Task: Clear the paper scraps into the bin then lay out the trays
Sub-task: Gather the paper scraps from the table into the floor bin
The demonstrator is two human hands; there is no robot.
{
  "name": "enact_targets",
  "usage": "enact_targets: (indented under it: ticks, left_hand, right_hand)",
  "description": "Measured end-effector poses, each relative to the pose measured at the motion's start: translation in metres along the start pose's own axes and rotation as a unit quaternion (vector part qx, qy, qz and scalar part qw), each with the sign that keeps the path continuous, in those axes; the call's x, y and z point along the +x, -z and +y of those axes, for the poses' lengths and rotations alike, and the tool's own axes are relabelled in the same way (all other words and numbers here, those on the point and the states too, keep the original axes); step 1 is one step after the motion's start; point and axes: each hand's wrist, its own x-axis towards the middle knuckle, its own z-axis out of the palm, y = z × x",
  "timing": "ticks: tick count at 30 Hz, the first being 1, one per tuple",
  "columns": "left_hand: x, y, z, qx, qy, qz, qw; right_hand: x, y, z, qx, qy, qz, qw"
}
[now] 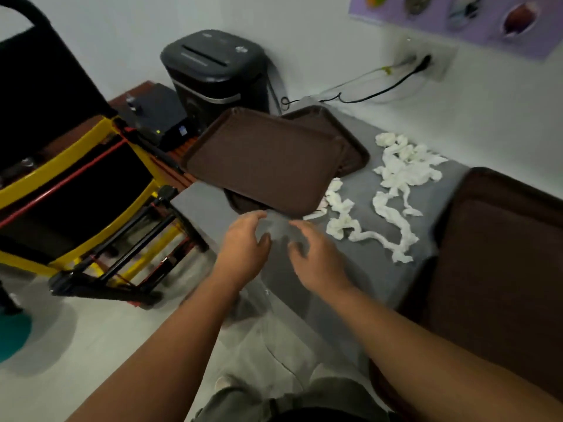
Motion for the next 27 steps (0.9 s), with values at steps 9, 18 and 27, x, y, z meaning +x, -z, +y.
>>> enact_targets:
  ticks: [9,18,27]
  left_hand:
    - [0.033,-0.091,0.094,0.025,-0.167,-0.132,0.977]
    - [0.073,-0.152,0.135,0.19,-0.31,-0.233,0.902]
    - [0.102,-0.141,0.142,0.02,-0.306,-0.194,0.932]
  right_hand:
    - [-0.016,0.097,0.069,-0.045,-0.108,0.138,0.984]
    - [-0.038,0.148,0.089,-0.018,-0.166,0.233,0.958]
    - [-0.042,0.146,0.091,-0.015,-0.162,0.305,0.938]
